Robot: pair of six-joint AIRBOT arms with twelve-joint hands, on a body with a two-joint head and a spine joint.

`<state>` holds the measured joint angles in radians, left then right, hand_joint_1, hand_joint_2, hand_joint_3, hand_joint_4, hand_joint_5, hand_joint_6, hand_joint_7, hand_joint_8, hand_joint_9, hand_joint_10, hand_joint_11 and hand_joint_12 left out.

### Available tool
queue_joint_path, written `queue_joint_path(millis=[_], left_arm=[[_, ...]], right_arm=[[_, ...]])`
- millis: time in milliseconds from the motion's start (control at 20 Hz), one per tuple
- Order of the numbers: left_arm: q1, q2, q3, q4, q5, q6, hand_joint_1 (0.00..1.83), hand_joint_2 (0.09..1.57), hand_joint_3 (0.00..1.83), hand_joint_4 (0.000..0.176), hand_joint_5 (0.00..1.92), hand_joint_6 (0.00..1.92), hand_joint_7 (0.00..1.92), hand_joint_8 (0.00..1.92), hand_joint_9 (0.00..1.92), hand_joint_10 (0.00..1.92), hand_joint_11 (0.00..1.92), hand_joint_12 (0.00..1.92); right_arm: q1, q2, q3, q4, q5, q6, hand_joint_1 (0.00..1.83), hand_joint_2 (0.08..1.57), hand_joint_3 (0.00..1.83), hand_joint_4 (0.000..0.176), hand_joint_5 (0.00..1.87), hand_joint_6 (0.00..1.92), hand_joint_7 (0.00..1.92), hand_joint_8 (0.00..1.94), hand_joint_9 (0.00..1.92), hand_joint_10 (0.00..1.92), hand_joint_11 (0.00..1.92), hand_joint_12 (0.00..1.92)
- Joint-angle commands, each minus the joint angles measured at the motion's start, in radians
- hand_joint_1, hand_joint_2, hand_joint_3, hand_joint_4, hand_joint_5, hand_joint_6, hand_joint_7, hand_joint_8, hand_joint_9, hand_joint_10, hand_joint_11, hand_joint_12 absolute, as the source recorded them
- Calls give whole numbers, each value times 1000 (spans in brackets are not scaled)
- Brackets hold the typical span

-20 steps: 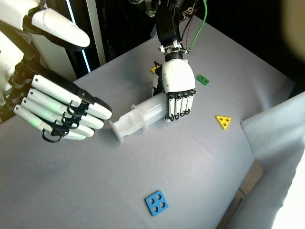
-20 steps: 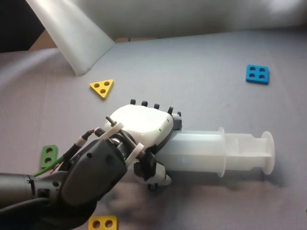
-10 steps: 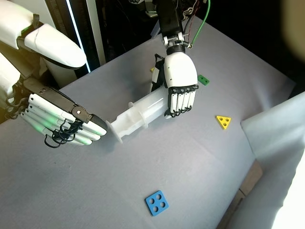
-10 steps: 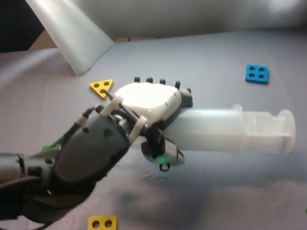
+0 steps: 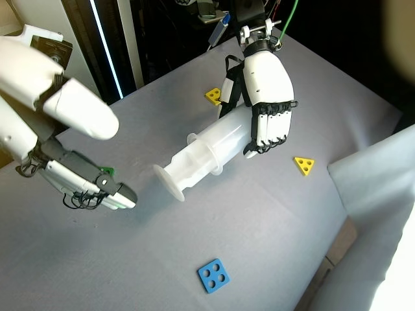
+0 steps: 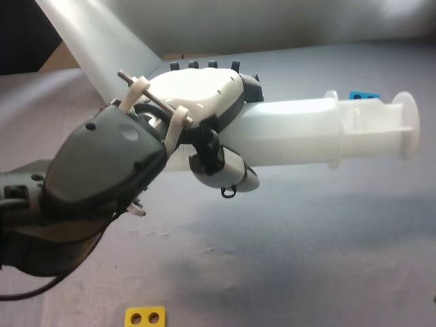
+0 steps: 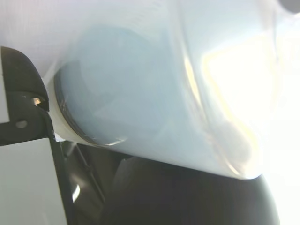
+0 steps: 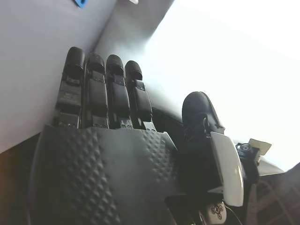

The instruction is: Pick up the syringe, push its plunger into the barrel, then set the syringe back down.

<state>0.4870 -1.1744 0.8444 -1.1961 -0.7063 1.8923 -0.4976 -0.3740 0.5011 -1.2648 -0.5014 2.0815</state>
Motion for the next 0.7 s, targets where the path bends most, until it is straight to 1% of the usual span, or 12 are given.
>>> queue_joint_path(millis=[0, 100, 150, 300, 350, 450, 550, 600, 650], left_arm=[[-26, 4, -5, 61, -53, -7, 1203, 1249, 0, 0, 799, 1052, 707, 1677, 629, 1608, 557, 1589], [-43, 8, -5, 50, -46, -7, 1200, 1254, 1, 0, 789, 1072, 697, 1688, 610, 1613, 527, 1612], [-51, 9, -4, 42, -43, -7, 1202, 1250, 0, 0, 800, 1059, 700, 1679, 617, 1599, 524, 1605], [-70, 16, -2, 29, -31, -7, 1205, 1245, 1, 0, 794, 1054, 723, 1657, 657, 1553, 557, 1559], [-74, 17, -1, 29, -24, -6, 1200, 1253, 2, 0, 784, 1077, 702, 1679, 631, 1552, 529, 1565], [-80, 18, 0, 29, -14, -7, 1201, 1253, 0, 0, 791, 1065, 700, 1683, 625, 1570, 522, 1579], [-83, 18, -1, 29, -3, -7, 1198, 1255, 0, 0, 788, 1075, 695, 1690, 621, 1576, 526, 1566], [-83, 18, -5, 27, -3, -7, 1207, 1242, 0, 0, 811, 1045, 723, 1649, 648, 1561, 540, 1570], [-83, 18, -7, 26, -3, -7, 1210, 1236, 0, 0, 826, 1017, 726, 1641, 655, 1540, 552, 1557]], right_arm=[[6, -9, 11, -39, -1, 2, 0, 1309, 0, 0, 237, 4, 205, 4, 168, 5, 0, 483], [7, -42, 45, -39, 21, 1, 0, 1309, 0, 0, 230, 1, 200, 1, 164, 3, 0, 482], [8, -50, 57, -39, 42, 1, 0, 1308, 0, 0, 234, 3, 203, 2, 167, 5, 0, 484], [19, -91, 85, -39, 50, 0, 0, 1311, 1, 0, 239, 2, 209, 2, 173, 5, 0, 509], [21, -107, 99, -39, 62, 0, 0, 1312, 1, 0, 245, 4, 210, 2, 173, 4, 0, 510], [22, -137, 126, -39, 102, -1, 0, 1311, 1, 0, 246, 4, 209, 2, 170, 3, 0, 509], [28, -162, 143, -39, 125, -13, 0, 1309, 0, 0, 241, 2, 208, 1, 169, 2, 0, 509], [40, -178, 148, -39, 127, -34, 0, 1309, 0, 0, 252, 5, 222, 4, 181, 5, 0, 531], [49, -189, 149, -39, 127, -53, 0, 1311, 1, 0, 228, 2, 198, 2, 160, 4, 0, 476]])
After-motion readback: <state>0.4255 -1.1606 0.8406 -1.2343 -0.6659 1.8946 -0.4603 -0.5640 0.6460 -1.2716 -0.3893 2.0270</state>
